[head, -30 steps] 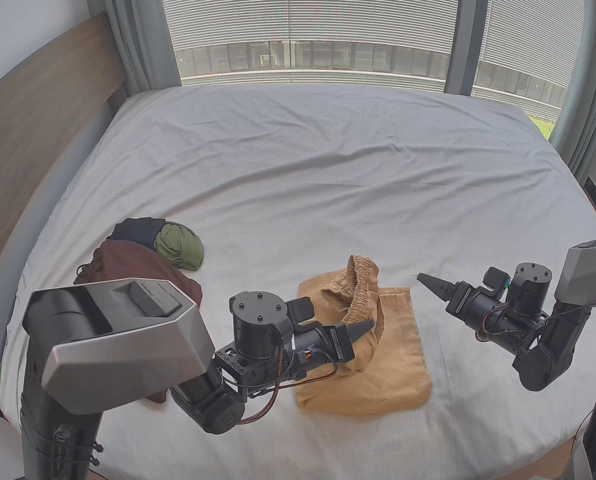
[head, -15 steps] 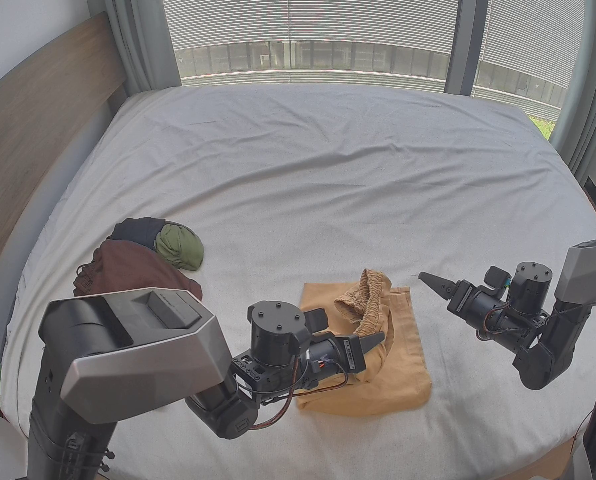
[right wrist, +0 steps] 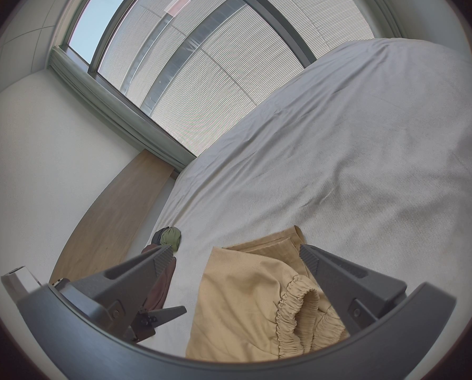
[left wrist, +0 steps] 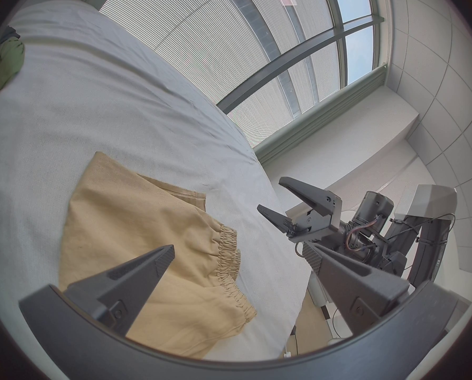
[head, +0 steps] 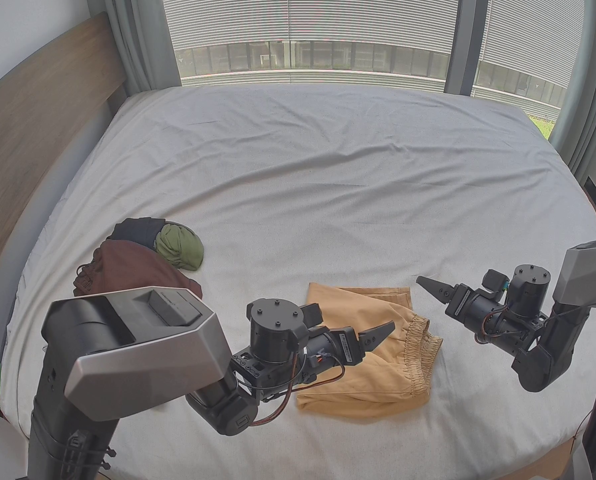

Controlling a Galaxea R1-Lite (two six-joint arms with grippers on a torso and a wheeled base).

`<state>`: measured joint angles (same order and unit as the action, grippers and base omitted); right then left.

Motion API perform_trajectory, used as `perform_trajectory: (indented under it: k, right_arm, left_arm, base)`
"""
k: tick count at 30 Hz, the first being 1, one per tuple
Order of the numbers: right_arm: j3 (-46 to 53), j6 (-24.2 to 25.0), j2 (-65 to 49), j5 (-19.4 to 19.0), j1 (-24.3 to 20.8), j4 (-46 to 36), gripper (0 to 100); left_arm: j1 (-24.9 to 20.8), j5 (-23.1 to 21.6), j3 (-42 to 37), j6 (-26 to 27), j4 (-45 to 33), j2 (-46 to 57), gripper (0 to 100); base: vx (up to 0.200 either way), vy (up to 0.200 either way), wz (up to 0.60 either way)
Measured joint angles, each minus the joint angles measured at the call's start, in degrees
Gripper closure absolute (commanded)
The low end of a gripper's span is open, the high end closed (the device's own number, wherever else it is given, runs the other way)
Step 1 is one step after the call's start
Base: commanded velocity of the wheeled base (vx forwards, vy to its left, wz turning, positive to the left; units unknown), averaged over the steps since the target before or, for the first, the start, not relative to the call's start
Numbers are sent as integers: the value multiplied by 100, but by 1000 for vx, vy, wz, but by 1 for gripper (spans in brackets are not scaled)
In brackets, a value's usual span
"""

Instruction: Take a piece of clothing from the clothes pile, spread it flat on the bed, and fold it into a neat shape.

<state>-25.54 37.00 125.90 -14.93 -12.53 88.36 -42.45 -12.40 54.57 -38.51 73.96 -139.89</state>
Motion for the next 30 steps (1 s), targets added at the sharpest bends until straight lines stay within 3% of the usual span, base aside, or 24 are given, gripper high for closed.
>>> perform_trajectory:
  k: [8, 13, 30]
  right_arm:
    - [143, -5, 83, 2, -201, 2, 0]
    - [243, -5, 102, 5, -411, 2, 0]
    - [488, -154, 130, -17, -1079, 5, 0]
  left_arm:
    - [436, -38, -412, 165, 89, 286, 0]
    - [817, -310, -964, 213, 78, 786, 0]
    - [2736, -1368, -2990, 775, 345, 2286, 0]
  base:
    - [0, 0, 0]
    - [0, 0, 0]
    - [0, 0, 0]
